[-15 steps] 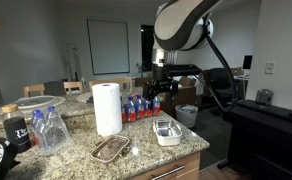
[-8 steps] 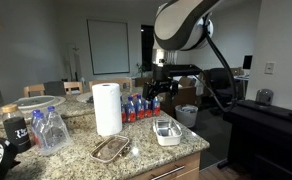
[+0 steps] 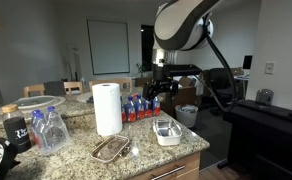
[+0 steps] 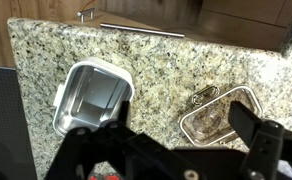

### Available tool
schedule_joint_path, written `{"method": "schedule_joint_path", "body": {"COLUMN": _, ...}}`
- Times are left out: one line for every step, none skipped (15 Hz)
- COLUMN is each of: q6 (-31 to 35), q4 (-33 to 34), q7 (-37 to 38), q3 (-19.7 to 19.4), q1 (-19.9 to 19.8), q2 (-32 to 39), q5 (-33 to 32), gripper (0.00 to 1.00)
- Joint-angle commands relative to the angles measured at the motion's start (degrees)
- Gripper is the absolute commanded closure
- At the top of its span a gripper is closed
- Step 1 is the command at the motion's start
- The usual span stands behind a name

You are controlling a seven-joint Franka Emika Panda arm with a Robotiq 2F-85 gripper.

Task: Pick up the bowl and put it on the object

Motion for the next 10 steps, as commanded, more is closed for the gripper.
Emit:
{"method": "schedule_joint_path", "body": {"q6": 3.0, "q4": 0.4, "q7": -1.3, "q3": -1.6, "q1": -0.4, "q2": 3.3, "q5": -1.1, "gripper": 0.0}}
{"method": "schedule_joint_path", "body": {"q6": 4.0, "q4": 0.3, "q7": -1.9, "q3": -2.2, "q1": -0.6, "q2": 3.9, "q5": -1.2, "gripper": 0.0}}
{"method": "schedule_joint_path", "body": {"q6": 5.5, "q4": 0.6, "q7": -2.8, "q3": -3.0, "q1": -0.9, "q2": 5.4, "q5": -1.3, "gripper": 0.0}}
{"method": "schedule_joint_path", "body": {"q6": 6.5, "q4": 0.8, "q7": -3.4, "q3": -3.7, "q1": -1.0, "q2": 6.7, "q5": -1.1, "gripper": 0.0}}
{"method": "schedule_joint_path", "body": {"q6": 7.8, "q4": 1.3, "q7": -3.9, "q3": -4.3, "q1": -1.2, "q2": 8.4, "q5": -1.2, "gripper": 0.0}}
{"method": "schedule_joint_path", "body": {"q6": 9.3, "q4": 1.7, "q7": -4.5, "q3": -5.0, "q1": -1.4, "q2": 10.0, "q5": -1.2, "gripper": 0.0}}
{"method": "schedule_joint_path", "body": {"q6": 11.3, "q4": 2.0, "q7": -5.4, "q3": -5.8, "q1": -1.3, "q2": 11.8, "q5": -0.3, "gripper": 0.0}}
{"method": "schedule_joint_path", "body": {"q6": 12.7, "q4": 2.6, "q7": -6.2, "q3": -6.4, "q1": -1.3, "q2": 13.6, "q5": 0.1, "gripper": 0.0}}
{"method": "schedule_joint_path", "body": {"q6": 14.3, "q4": 3.3, "q7": -7.6, "q3": -7.0, "q1": -1.2, "q2": 15.5, "q5": 0.8, "gripper": 0.0}}
{"method": "schedule_joint_path", "body": {"q6": 15.7, "q4": 4.0, "q7": -8.6, "q3": -7.4, "q1": -1.1, "q2": 17.1, "q5": 1.3, "gripper": 0.0}}
